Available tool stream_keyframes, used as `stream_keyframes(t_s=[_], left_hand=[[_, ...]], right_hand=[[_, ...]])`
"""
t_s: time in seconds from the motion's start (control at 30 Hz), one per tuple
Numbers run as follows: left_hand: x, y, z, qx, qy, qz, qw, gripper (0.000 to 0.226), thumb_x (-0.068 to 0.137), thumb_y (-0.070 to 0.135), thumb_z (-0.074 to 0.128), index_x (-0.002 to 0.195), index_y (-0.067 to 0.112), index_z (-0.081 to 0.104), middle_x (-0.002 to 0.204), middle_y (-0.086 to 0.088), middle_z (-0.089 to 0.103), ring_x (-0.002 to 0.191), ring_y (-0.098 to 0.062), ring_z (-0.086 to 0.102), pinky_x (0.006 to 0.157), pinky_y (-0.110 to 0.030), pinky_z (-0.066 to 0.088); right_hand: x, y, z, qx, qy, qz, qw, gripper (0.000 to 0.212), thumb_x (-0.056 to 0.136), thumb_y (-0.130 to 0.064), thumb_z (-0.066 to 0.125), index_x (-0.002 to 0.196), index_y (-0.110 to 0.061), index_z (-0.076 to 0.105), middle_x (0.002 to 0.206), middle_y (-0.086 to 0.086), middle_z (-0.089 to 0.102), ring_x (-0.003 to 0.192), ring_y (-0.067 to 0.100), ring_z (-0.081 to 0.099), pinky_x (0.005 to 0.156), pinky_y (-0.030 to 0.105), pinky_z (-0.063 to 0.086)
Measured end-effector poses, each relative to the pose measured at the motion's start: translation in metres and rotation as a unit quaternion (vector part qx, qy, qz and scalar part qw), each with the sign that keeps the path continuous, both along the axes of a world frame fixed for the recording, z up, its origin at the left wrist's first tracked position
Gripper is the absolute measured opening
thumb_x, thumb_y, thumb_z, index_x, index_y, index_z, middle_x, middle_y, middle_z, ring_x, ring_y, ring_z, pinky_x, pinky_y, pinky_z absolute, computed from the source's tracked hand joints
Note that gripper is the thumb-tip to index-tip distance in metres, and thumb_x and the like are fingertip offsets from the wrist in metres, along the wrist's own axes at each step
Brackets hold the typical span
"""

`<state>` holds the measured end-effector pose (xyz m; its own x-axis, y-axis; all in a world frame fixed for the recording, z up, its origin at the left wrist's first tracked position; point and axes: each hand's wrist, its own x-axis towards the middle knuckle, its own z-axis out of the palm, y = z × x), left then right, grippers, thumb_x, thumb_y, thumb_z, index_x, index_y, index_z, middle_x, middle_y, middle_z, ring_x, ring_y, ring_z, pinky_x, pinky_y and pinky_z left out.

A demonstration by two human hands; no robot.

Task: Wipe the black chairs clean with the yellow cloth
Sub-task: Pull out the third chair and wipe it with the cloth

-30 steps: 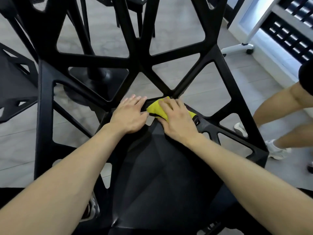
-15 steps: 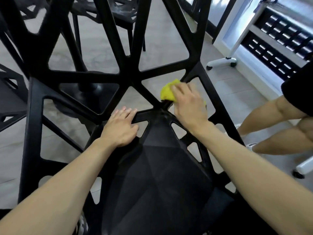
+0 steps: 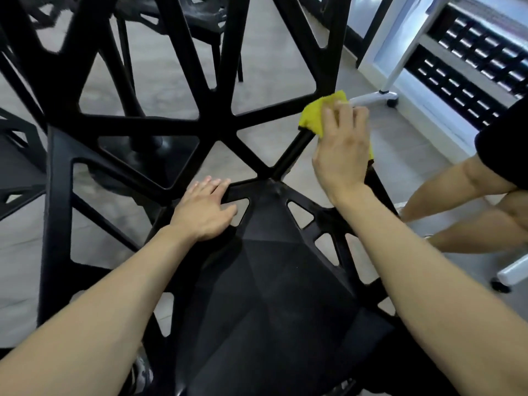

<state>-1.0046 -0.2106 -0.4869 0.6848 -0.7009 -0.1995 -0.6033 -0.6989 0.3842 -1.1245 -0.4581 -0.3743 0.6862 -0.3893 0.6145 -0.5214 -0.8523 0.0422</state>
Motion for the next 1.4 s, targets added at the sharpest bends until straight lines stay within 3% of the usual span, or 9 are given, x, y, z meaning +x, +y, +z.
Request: stream_keyframes(t_s=[0.13, 0.33, 0.5, 0.63, 0.8, 0.9, 1.03, 1.17, 1.4], left_hand=[[-0.003, 0.002, 0.005, 0.007, -0.003, -0.006, 1.000, 0.088, 0.097, 0.069, 0.043, 0.172, 0.031, 0.018, 0.180, 0.004, 0.018, 0.167, -0.013, 0.002, 0.136, -0.040, 0.002], [-0.004, 0.004, 0.006, 0.013, -0.022, -0.011, 1.000, 0.086, 0.100, 0.069, 0.043, 0.173, 0.030, 0.018, 0.180, 0.003, 0.018, 0.168, -0.014, 0.003, 0.136, -0.040, 0.002], [-0.012, 0.001, 0.005, 0.018, -0.055, -0.002, 0.998, 0.087, 0.100, 0.071, 0.039, 0.173, 0.028, 0.017, 0.180, 0.000, 0.017, 0.168, -0.016, 0.002, 0.136, -0.041, -0.001], [-0.010, 0.001, 0.003, 0.011, -0.056, 0.008, 0.998, 0.095, 0.089, 0.073, 0.030, 0.172, 0.027, 0.021, 0.180, -0.001, 0.018, 0.168, -0.017, 0.002, 0.136, -0.041, -0.001], [-0.012, 0.004, 0.007, 0.008, -0.049, 0.008, 0.999, 0.087, 0.099, 0.073, 0.030, 0.173, 0.028, 0.018, 0.181, 0.000, 0.013, 0.168, -0.015, -0.004, 0.136, -0.041, -0.003], [-0.015, 0.001, 0.016, 0.033, -0.027, 0.015, 0.999, 0.086, 0.104, 0.073, 0.030, 0.174, 0.027, 0.011, 0.182, 0.000, 0.000, 0.167, -0.015, -0.012, 0.136, -0.041, -0.006], [-0.048, 0.006, 0.029, 0.074, -0.031, -0.002, 0.997, 0.094, 0.104, 0.074, 0.035, 0.174, 0.017, 0.009, 0.182, -0.007, -0.003, 0.168, -0.019, -0.007, 0.136, -0.040, -0.003], [-0.106, 0.039, 0.032, 0.104, -0.018, -0.016, 0.994, 0.102, 0.100, 0.077, 0.043, 0.173, 0.013, 0.012, 0.181, -0.008, 0.008, 0.168, -0.020, 0.005, 0.136, -0.039, 0.004], [-0.103, 0.030, 0.032, 0.132, -0.056, -0.032, 0.989, 0.095, 0.101, 0.074, 0.029, 0.172, 0.010, 0.019, 0.180, -0.008, 0.016, 0.167, -0.019, 0.008, 0.136, -0.037, 0.001]], right_hand=[[-0.012, 0.060, -0.085, 0.112, 0.200, 0.145, 0.962, 0.049, 0.088, -0.015, 0.066, 0.137, -0.008, 0.059, 0.134, 0.014, 0.057, 0.107, 0.038, 0.052, 0.092, 0.052, 0.051], [-0.087, 0.051, -0.086, 0.060, 0.280, 0.175, 0.942, 0.063, 0.098, -0.042, 0.058, 0.153, -0.013, 0.050, 0.157, 0.003, 0.051, 0.123, 0.034, 0.052, 0.103, 0.050, 0.046], [-0.097, 0.039, -0.092, 0.036, 0.267, 0.210, 0.940, 0.065, 0.094, -0.021, 0.060, 0.156, -0.006, 0.049, 0.165, 0.009, 0.045, 0.158, 0.034, 0.031, 0.128, 0.050, 0.029], [-0.005, 0.063, -0.103, 0.058, 0.233, 0.157, 0.958, 0.059, 0.095, -0.015, 0.061, 0.150, 0.002, 0.051, 0.156, 0.020, 0.053, 0.150, 0.039, 0.043, 0.127, 0.051, 0.031], [-0.104, 0.035, -0.079, 0.029, 0.300, 0.187, 0.935, 0.060, 0.092, -0.010, 0.045, 0.150, 0.001, 0.053, 0.160, 0.020, 0.049, 0.150, 0.042, 0.043, 0.122, 0.053, 0.035], [-0.180, 0.029, -0.066, 0.036, 0.303, 0.178, 0.936, 0.057, 0.099, -0.017, 0.062, 0.153, -0.002, 0.052, 0.163, 0.015, 0.047, 0.153, 0.037, 0.041, 0.124, 0.051, 0.036], [-0.124, 0.033, -0.083, 0.021, 0.272, 0.212, 0.939, 0.062, 0.098, -0.027, 0.069, 0.152, -0.003, 0.052, 0.161, 0.016, 0.049, 0.149, 0.040, 0.044, 0.124, 0.051, 0.034], [-0.059, 0.053, -0.092, 0.098, 0.303, 0.174, 0.932, 0.066, 0.101, -0.043, 0.052, 0.153, -0.002, 0.050, 0.162, 0.019, 0.046, 0.149, 0.043, 0.043, 0.124, 0.052, 0.031], [-0.220, 0.071, -0.054, 0.185, 0.382, 0.320, 0.847, 0.072, 0.109, -0.065, 0.021, 0.170, -0.028, 0.017, 0.177, -0.012, 0.003, 0.164, 0.007, -0.001, 0.133, 0.032, 0.001]])
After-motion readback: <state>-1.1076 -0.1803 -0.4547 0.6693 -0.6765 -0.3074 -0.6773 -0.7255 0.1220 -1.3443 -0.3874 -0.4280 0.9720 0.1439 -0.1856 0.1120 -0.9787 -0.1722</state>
